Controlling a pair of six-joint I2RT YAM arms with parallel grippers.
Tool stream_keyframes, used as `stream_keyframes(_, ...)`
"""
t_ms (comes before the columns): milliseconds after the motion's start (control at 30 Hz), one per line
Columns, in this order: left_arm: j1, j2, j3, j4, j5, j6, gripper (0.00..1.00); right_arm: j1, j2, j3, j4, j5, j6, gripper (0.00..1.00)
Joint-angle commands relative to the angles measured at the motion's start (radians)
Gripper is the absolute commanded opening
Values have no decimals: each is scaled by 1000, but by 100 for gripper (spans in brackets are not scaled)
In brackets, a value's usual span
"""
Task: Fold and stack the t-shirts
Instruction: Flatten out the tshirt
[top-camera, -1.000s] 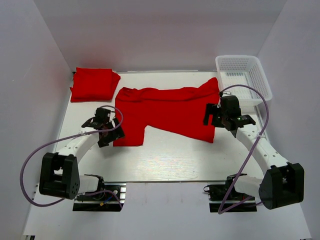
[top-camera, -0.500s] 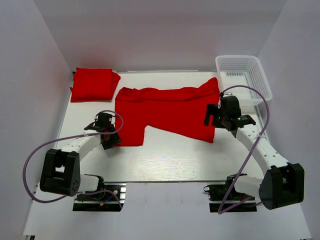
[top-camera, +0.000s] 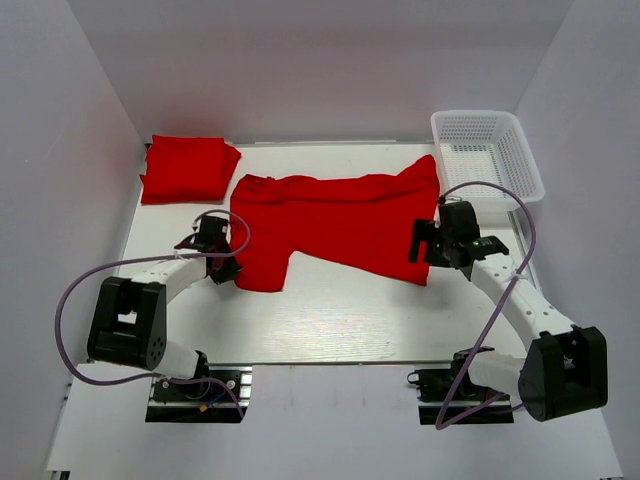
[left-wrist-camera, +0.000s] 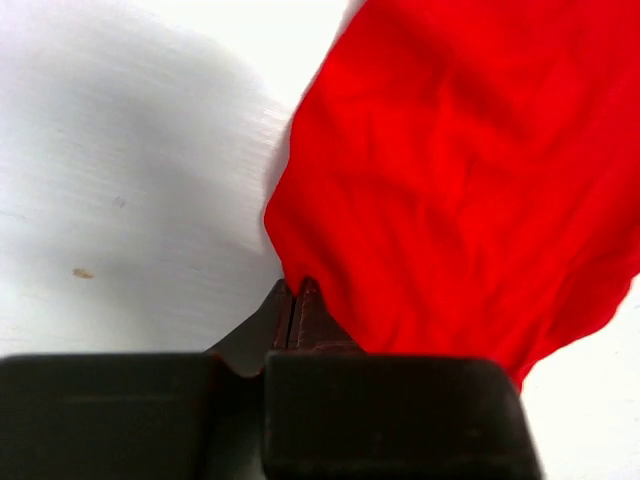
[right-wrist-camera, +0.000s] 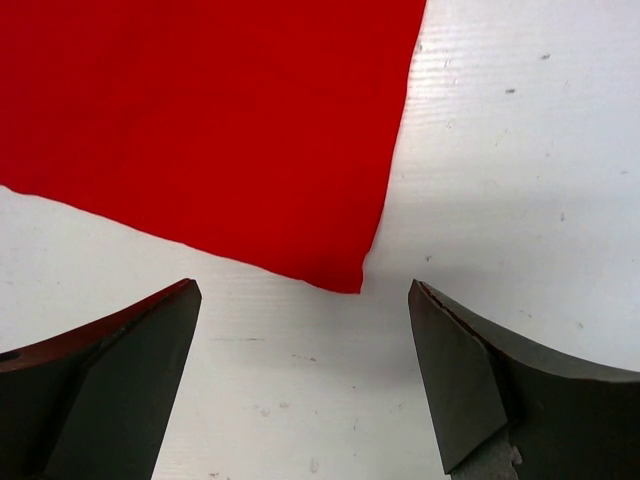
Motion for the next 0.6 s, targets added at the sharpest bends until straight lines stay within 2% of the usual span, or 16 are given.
stream_keyframes(0,-5,59,-58,-29,-17,24,0,4,-29,-16,-20,-32,22,90)
stream_keyframes(367,-5,-192,-107,-17,67,55,0,50,38,-85,10,-41,105,90)
stream_keyframes(567,-5,-215,-107,-26,76,55,0,73,88,-117,70,85,280,90)
